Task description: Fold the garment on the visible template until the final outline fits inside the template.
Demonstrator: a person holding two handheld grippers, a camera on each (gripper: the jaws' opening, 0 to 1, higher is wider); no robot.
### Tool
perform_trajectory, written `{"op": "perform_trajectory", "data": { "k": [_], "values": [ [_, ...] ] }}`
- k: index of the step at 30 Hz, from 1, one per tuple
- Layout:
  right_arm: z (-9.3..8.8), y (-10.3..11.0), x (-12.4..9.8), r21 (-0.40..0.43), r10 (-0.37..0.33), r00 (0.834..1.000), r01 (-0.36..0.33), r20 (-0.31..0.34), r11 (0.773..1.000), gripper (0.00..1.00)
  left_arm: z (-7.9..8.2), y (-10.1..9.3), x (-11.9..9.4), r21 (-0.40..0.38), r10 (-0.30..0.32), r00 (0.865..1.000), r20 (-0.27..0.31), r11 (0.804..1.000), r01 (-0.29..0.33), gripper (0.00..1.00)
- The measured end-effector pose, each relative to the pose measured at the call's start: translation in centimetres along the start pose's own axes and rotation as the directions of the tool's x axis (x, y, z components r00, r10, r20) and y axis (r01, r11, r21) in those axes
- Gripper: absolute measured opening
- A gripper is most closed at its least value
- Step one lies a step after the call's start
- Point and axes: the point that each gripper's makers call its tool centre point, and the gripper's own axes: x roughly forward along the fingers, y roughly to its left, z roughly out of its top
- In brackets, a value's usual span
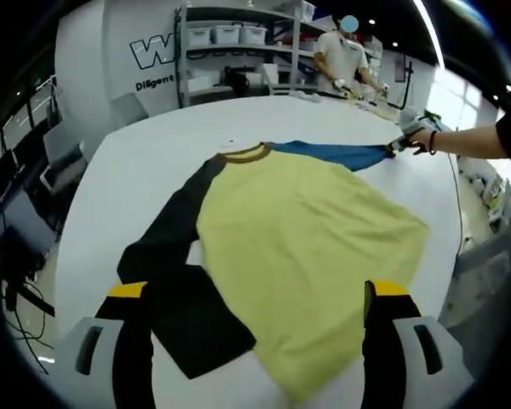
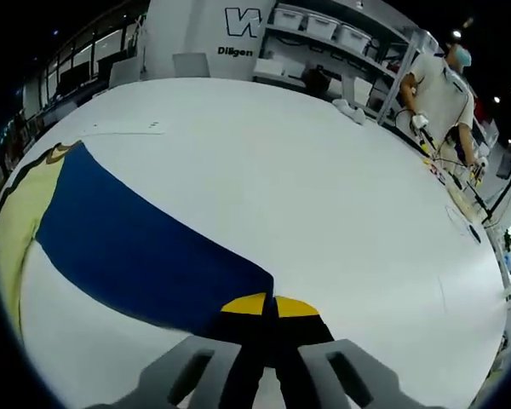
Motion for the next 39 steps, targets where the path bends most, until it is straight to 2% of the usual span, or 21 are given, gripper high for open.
{"op": "perform_trajectory", "data": {
  "k": [3,6,8,11,12,15,20,25,39],
  "values": [
    [0.0,0.1,-0.2,0.02,-0.006,1.0,0.006,-0.002,1.0,0.0,0.2,0.0,0.0,-0.004,-0.002,1.0,0.005,1.0,0.002,0.99],
    [0.7,-0.3,-0.5,0.031,-0.021,0.999,0.02,0.026,0.999,0.0,0.4,0.0,-0.1,-0.005,0.002,1.0,0.005,1.0,-0.002,0.99],
    [1.9,-0.5,-1.0,0.049,-0.023,0.997,0.02,0.074,0.999,0.1,0.5,-0.1,-0.2,-0.01,-0.001,1.0,0.013,1.0,0.001,0.99],
    [3.0,-0.1,-1.8,0.145,-0.007,0.992,-0.012,0.129,0.989,0.28,0.3,-0.2,-0.2,-0.009,-0.006,1.0,0.004,1.0,0.006,0.99],
    [3.2,-0.1,-2.1,0.166,-0.004,0.99,-0.02,0.14,0.986,0.31,0.2,-0.3,-0.3,-0.009,-0.006,1.0,0.003,1.0,0.006,0.99],
    [2.8,0.1,-2.5,0.167,0.008,0.992,-0.03,0.129,0.985,0.37,0.4,-0.6,-0.4,-0.007,-0.009,1.0,0.008,1.0,0.009,0.99],
    [0.8,0.8,-2.8,0.206,0.047,0.996,-0.062,0.073,0.977,0.48,0.6,-1.0,-0.8,0.012,-0.02,1.0,0.016,1.0,0.02,0.99],
    [-0.6,1.0,-3.3,0.215,0.062,0.997,-0.069,0.042,0.974,0.48,0.9,-1.0,-1.1,0.022,-0.019,1.0,0.023,1.0,0.019,0.99],
    [-2.9,0.9,-3.8,0.264,0.096,0.995,-0.101,0.033,0.959,0.44,1.5,-1.1,-1.9,0.037,-0.012,0.999,0.051,0.999,0.01,0.99]
  ]
}}
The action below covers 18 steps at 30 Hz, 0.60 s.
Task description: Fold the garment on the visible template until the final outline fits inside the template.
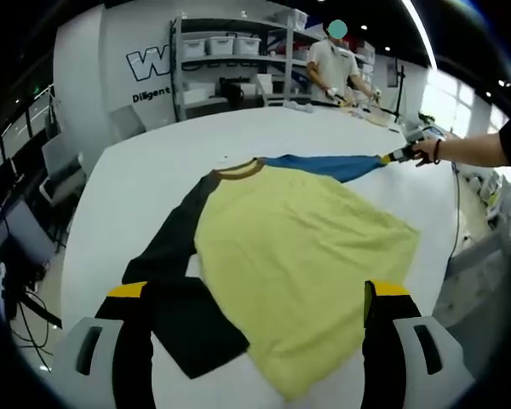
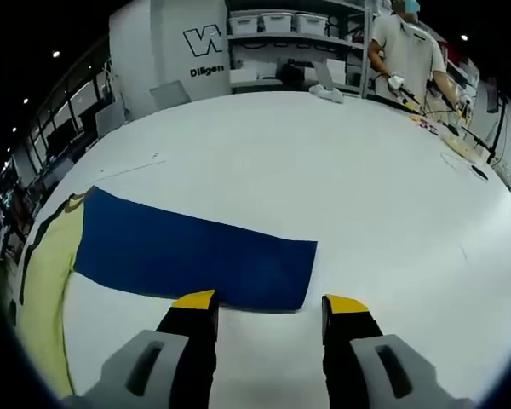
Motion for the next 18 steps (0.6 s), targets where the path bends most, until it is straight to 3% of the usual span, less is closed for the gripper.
{"op": "perform_trajectory", "data": {
  "k": [4,7,11,14,18],
  "values": [
    [-0.5,-0.4,0.1,-0.01,-0.006,1.0,0.005,-0.004,1.0,0.35,0.0,0.0,-0.2,0.006,0.005,1.0,0.001,1.0,-0.005,0.99],
    [-0.4,-0.8,0.2,-0.033,-0.016,1.0,0.016,0.006,0.999,0.21,0.1,0.0,-0.4,0.014,0.009,1.0,0.003,1.0,-0.009,0.99],
    [-1.0,-1.6,0.6,-0.057,-0.041,0.999,0.04,-0.017,0.998,0.15,0.2,0.1,-0.5,0.017,0.013,1.0,0.007,1.0,-0.013,0.99],
    [-0.6,-1.2,0.3,-0.067,-0.028,1.0,0.028,0.007,0.997,0.01,0.3,0.2,-0.5,0.02,0.014,1.0,0.011,1.0,-0.015,0.99],
    [-0.6,-1.3,0.5,-0.097,-0.041,0.999,0.041,0.011,0.994,0.0,0.4,0.3,-0.5,0.02,0.018,1.0,0.015,1.0,-0.018,0.99]
  ]
}}
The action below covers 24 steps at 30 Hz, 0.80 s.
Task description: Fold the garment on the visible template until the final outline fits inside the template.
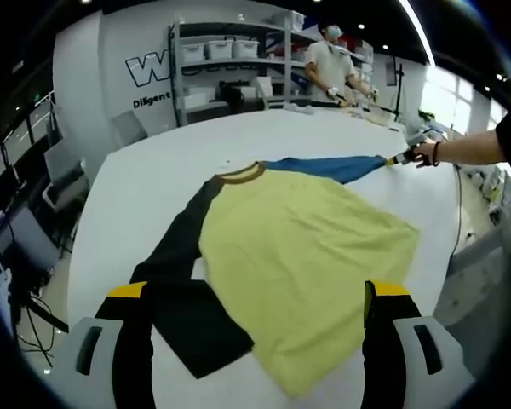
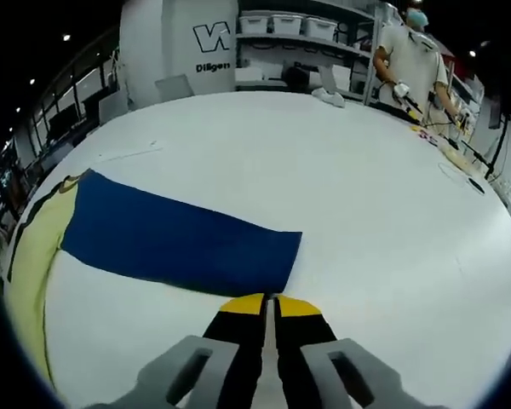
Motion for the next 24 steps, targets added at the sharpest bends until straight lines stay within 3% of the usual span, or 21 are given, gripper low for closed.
{"op": "perform_trajectory", "data": {
  "k": [12,24],
  "values": [
    [0.5,0.5,-0.4,0.023,0.026,0.999,-0.027,0.027,0.999,0.0,0.0,-0.2,0.2,0.001,-0.001,1.0,-0.002,1.0,0.001,0.99],
    [3.1,1.8,-0.2,0.074,0.067,0.993,-0.075,0.1,0.994,0.0,-0.2,-0.2,0.2,0.0,-0.006,1.0,-0.004,1.0,0.006,0.99]
  ]
}}
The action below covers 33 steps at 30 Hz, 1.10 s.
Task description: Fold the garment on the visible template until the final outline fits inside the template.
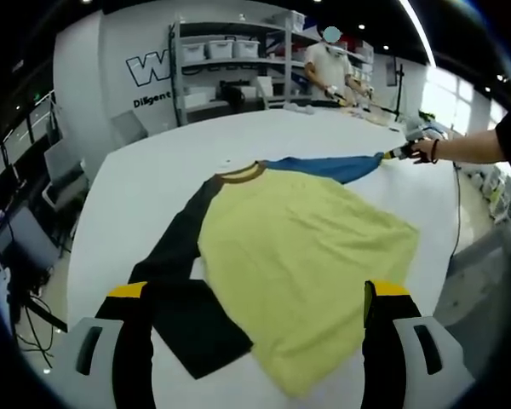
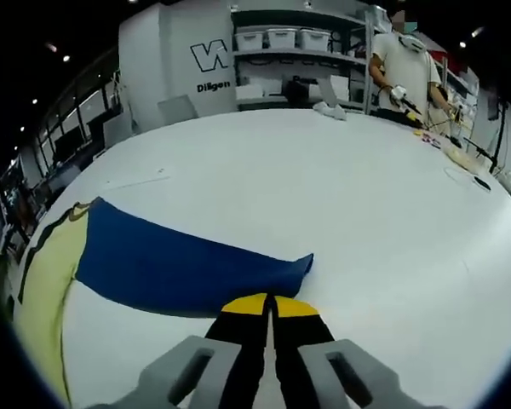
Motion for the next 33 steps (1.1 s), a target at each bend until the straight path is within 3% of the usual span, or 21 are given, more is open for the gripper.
{"op": "perform_trajectory", "data": {
  "k": [10,16,21,33],
  "values": [
    [0.4,1.4,1.5,0.002,0.018,1.0,-0.018,-0.019,1.0,0.03,-0.2,0.2,-0.1,-0.005,0.004,1.0,0.001,1.0,-0.004,0.99],
    [0.3,0.5,2.1,-0.072,-0.038,0.998,0.035,-0.045,0.997,0.22,-0.5,0.4,-0.1,-0.009,0.009,1.0,-0.004,1.0,-0.009,0.99],
    [0.2,-0.1,2.2,-0.081,-0.064,0.997,0.06,-0.042,0.995,0.35,-0.5,0.2,0.0,-0.009,0.004,1.0,-0.005,1.0,-0.004,0.99],
    [-0.3,0.3,2.5,-0.072,-0.031,0.998,0.028,-0.053,0.997,0.2,-0.5,0.4,0.2,-0.006,0.013,1.0,-0.011,1.0,-0.013,0.99]
  ]
}}
